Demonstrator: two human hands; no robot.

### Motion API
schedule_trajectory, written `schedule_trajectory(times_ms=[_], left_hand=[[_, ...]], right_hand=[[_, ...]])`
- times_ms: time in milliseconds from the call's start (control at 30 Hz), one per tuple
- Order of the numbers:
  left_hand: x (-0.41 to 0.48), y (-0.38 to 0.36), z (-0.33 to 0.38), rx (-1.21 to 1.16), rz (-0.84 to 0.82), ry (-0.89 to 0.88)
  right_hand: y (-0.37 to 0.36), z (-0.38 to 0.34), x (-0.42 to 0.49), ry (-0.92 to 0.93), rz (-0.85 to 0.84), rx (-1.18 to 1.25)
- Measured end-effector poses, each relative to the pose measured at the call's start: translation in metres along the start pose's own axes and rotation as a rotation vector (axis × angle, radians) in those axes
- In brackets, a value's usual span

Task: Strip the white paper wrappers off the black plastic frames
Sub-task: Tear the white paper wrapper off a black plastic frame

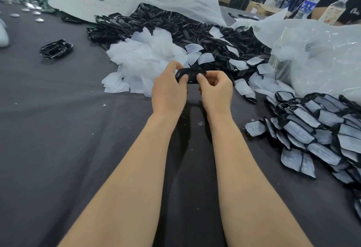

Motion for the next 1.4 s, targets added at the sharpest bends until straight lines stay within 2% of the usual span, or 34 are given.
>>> schedule_trajectory(times_ms=[67, 133, 167, 267, 333, 400, 467, 533, 633, 767, 900, 1067, 1400], left_hand=[[0.002, 0.010, 0.003, -0.108, 0.012, 0.020], [0.006, 0.028, 0.003, -0.355, 0.086, 0.066], [0.007, 0.039, 0.002, -0.499, 0.151, 0.085], [0.008, 0.066, -0.004, -0.794, 0.352, 0.105], [0.007, 0.073, -0.007, -0.848, 0.428, 0.096], [0.005, 0.072, -0.008, -0.863, 0.447, 0.097], [0.004, 0.068, -0.011, -0.848, 0.441, 0.103], [0.003, 0.062, -0.016, -0.816, 0.428, 0.122], [0.002, 0.048, -0.020, -0.777, 0.360, 0.163], [0.003, 0.026, -0.017, -0.640, 0.205, 0.162], [0.004, 0.015, -0.020, -0.520, 0.139, 0.171], [0.005, 0.008, -0.024, -0.443, 0.108, 0.186], [0.005, 0.003, -0.022, -0.374, 0.078, 0.163]], right_hand=[[-0.002, -0.004, 0.000, -0.005, 0.001, 0.112], [-0.008, -0.008, -0.003, -0.016, -0.007, 0.232], [-0.013, -0.012, -0.004, 0.013, -0.029, 0.207], [-0.053, -0.033, -0.018, 0.215, -0.285, -0.134], [-0.090, -0.038, -0.035, 0.353, -0.495, -0.440], [-0.107, -0.041, -0.045, 0.413, -0.553, -0.627], [-0.105, -0.043, -0.043, 0.385, -0.503, -0.641], [-0.093, -0.041, -0.037, 0.315, -0.429, -0.551], [-0.065, -0.032, -0.023, 0.162, -0.303, -0.332], [-0.026, -0.008, -0.004, -0.086, -0.134, 0.118], [0.006, 0.018, -0.001, -0.222, -0.004, 0.282], [0.014, 0.021, -0.001, -0.180, 0.007, 0.272], [0.008, 0.016, -0.001, -0.147, -0.016, 0.411]])
Point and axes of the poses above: each hand's wrist, its own x-axis towards the middle knuckle, its own y-axis out of the back of the hand, z = x × y, the point moved 9 cm from there along x, towards the middle knuckle, and after that the axes turned 6 degrees about y, right-handed, at the moved point
